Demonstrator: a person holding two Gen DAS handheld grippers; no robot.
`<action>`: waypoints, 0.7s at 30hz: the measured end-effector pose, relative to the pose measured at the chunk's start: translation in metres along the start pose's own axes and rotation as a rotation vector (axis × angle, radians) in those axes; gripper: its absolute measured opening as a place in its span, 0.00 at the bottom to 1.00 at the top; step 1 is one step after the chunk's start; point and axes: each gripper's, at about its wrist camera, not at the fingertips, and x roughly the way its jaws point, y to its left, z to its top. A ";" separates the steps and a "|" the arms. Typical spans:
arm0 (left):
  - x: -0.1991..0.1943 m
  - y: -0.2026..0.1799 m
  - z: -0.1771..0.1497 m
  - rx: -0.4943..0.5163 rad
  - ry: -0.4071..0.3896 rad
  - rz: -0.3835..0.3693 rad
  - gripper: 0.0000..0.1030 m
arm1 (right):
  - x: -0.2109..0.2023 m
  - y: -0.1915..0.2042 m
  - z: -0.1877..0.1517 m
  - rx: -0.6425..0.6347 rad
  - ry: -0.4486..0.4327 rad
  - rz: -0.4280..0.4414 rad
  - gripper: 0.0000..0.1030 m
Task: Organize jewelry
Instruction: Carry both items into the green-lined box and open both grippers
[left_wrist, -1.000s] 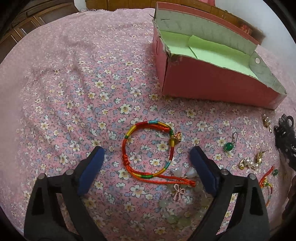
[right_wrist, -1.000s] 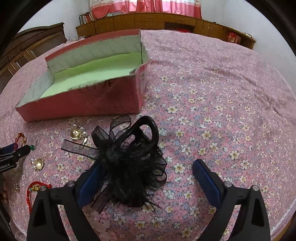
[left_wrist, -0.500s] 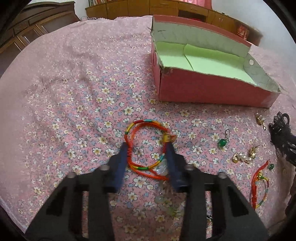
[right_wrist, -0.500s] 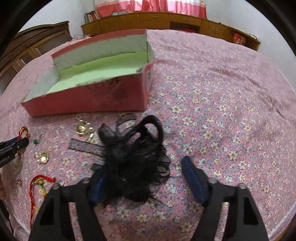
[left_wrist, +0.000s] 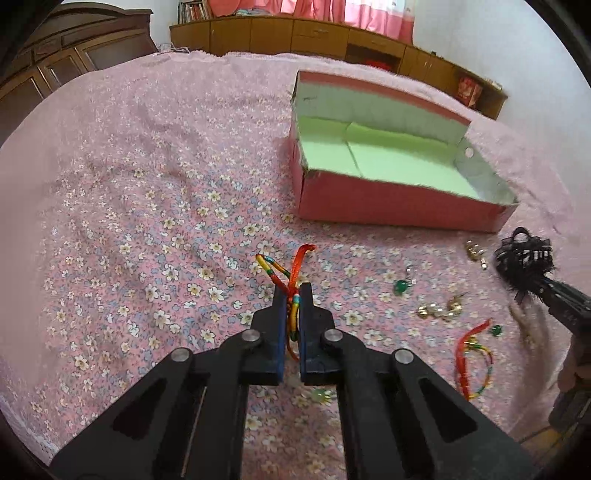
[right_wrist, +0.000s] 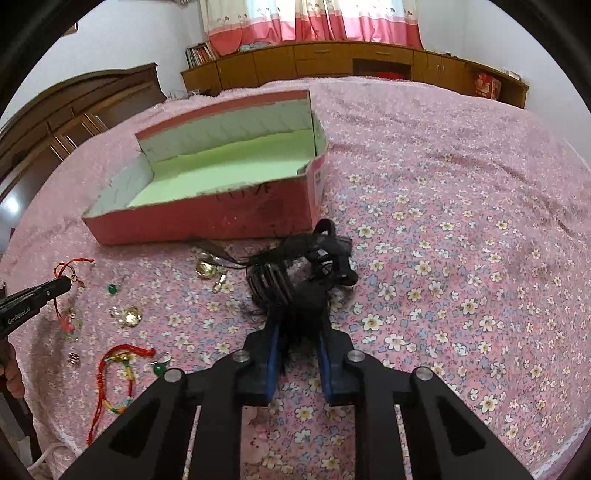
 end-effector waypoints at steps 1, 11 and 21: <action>-0.007 0.001 -0.003 0.000 -0.007 -0.006 0.00 | -0.001 -0.002 0.002 0.001 -0.006 0.006 0.18; -0.071 -0.003 -0.007 0.062 -0.082 -0.015 0.00 | -0.029 0.002 0.004 -0.005 -0.100 0.049 0.17; -0.109 -0.005 0.010 0.128 -0.156 -0.001 0.00 | -0.053 0.005 0.018 0.007 -0.174 0.078 0.17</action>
